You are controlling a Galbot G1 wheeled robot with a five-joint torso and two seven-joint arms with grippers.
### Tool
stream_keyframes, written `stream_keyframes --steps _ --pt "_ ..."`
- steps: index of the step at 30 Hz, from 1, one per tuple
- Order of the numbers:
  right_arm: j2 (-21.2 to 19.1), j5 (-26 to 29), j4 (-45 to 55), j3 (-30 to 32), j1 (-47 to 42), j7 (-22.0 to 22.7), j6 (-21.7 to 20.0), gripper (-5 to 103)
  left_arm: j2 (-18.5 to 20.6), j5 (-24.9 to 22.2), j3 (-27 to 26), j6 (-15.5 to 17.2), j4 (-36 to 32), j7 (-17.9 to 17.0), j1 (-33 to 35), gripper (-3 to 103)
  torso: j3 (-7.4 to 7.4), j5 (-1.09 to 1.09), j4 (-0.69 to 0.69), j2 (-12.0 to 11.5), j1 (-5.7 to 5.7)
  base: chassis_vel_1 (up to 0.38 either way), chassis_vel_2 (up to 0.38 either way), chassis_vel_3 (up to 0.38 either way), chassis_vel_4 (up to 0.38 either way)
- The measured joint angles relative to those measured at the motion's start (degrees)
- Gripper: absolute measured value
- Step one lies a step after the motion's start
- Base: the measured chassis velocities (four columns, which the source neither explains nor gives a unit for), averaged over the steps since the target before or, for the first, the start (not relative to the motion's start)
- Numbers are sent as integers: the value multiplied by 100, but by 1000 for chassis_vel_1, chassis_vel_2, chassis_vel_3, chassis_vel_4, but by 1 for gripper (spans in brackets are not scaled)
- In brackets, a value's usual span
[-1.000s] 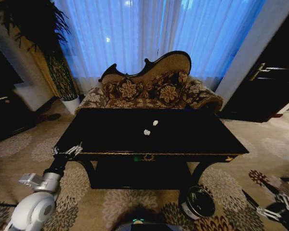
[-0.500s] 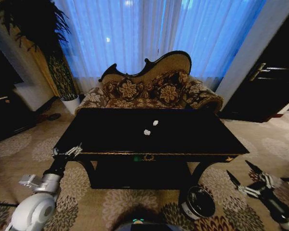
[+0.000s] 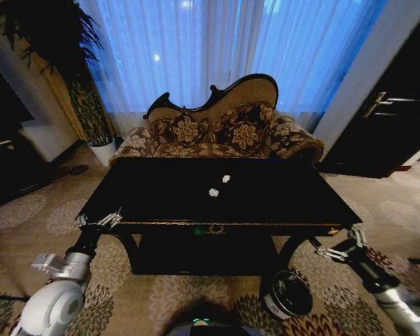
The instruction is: Move to the front of the table and place the trash on the table into the trash bin.
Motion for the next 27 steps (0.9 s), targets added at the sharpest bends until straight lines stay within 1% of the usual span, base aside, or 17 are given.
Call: stream_keyframes --steps 3,4,8,10,12,13,14,16,17,21,22,23,25,26,27 --pt "-145 -172 109 -189 221 195 -240 100 60 -26 -33 13 -41 -10 17 100 0 1 1 0 0 0 0 0 0" --pt "-145 -172 109 -189 221 195 -240 100 60 -26 -33 13 -41 -10 17 100 0 1 1 0 0 0 0 0 0" --pt "-340 -491 175 -354 432 489 -501 100 108 -55 -1 23 18 -30 -10 100 0 0 -1 0 0 0 0 0 0" --pt "-398 -534 188 -393 470 552 -566 100 112 -49 23 26 16 -32 -11 100 0 0 0 0 0 0 0 0 0" --pt "-536 -575 243 -463 534 662 -694 100 124 -25 86 37 2 -44 -34 100 0 0 0 0 0 0 0 0 0" --pt "-667 -622 270 -519 606 751 -779 100 129 -1 160 54 -26 -82 -66 100 0 0 0 0 0 0 0 0 0" --pt "-667 -622 270 -519 606 751 -779 100 129 -1 160 54 -26 -82 -66 100 0 0 0 0 0 0 0 0 0" --pt "-865 -657 308 -606 698 805 -862 100 128 54 268 81 -71 -115 -91 100 0 1 0 0 0 0 0 0 0" --pt "-865 -657 308 -606 698 805 -862 100 128 54 268 81 -71 -115 -91 100 0 1 0 0 0 0 0 0 0" --pt "-1335 -683 408 -923 871 923 -1033 100 81 186 406 92 -105 -142 -103 100 0 0 0 0 0 0 0 0 0" --pt "-1335 -683 408 -923 871 923 -1033 100 81 186 406 92 -105 -142 -103 100 0 0 0 0 0 0 0 0 0" --pt "-1442 -690 410 -995 923 943 -1057 100 73 203 418 95 -109 -150 -105 100 0 0 0 0 0 0 0 0 0" --pt "-1743 -709 382 -1247 1124 1019 -1105 100 53 240 438 101 -131 -172 -87 100 -1 0 0 0 0 0 0 0 0" --pt "-1743 -709 382 -1247 1124 1019 -1105 100 53 240 438 101 -131 -172 -87 100 -1 0 0 0 0 0 0 0 0" --pt "-1860 -710 346 -1358 1205 1051 -1126 100 47 263 444 103 -141 -174 -68 100 0 1 0 -1 1 0 0 0 0"
